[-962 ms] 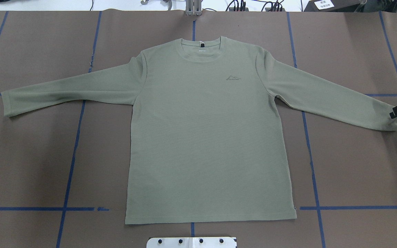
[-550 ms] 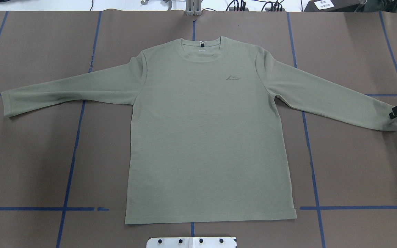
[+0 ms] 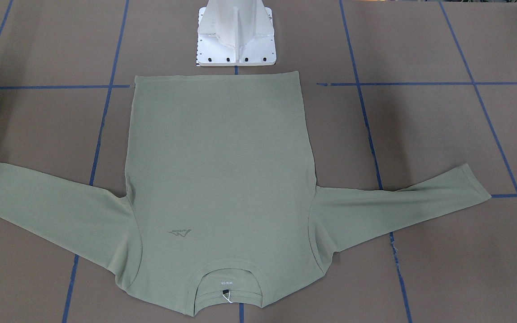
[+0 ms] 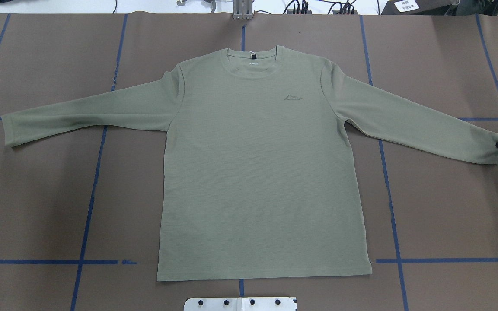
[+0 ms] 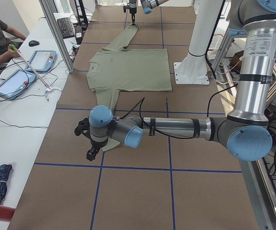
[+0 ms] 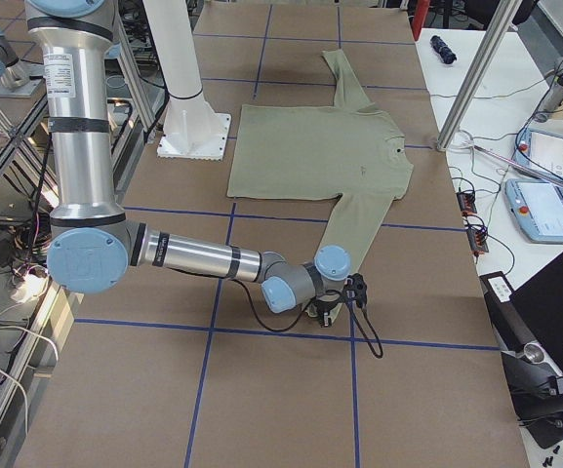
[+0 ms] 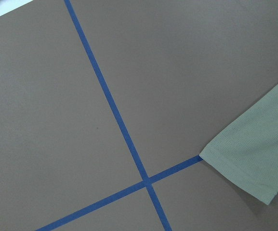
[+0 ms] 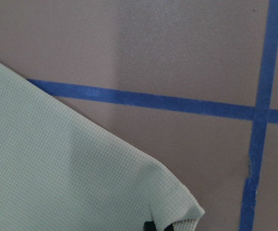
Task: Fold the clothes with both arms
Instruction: 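Close the right gripper on the sleeve cuff and lift it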
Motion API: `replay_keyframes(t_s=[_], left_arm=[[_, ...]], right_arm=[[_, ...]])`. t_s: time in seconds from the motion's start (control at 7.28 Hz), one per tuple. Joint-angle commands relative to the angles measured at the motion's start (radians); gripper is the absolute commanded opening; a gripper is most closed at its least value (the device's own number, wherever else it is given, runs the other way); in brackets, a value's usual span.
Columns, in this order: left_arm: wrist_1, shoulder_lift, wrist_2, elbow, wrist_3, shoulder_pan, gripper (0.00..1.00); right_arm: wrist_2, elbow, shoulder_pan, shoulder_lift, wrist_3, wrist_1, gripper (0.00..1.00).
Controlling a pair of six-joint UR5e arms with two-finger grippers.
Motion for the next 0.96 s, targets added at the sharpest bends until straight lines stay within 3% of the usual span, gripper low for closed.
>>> replay_keyframes(t_s=[0.0, 0.14, 0.27, 0.82], left_arm=[[0.000, 0.000, 0.000, -0.001, -0.001, 0.000, 1.00], [0.000, -0.002, 0.000, -0.001, -0.001, 0.000, 1.00], [0.000, -0.003, 0.000, -0.001, -0.001, 0.000, 1.00], [0.000, -0.005, -0.002, -0.002, -0.003, 0.000, 1.00]], right_arm=[[0.000, 0.001, 0.000, 0.000, -0.003, 0.001, 0.21], [-0.005, 0.001, -0.002, -0.001, -0.001, 0.001, 0.77], [-0.005, 0.001, -0.003, 0.000, -0.003, 0.001, 0.99], [0.000, -0.001, -0.012, -0.003, -0.003, -0.007, 1.00]])
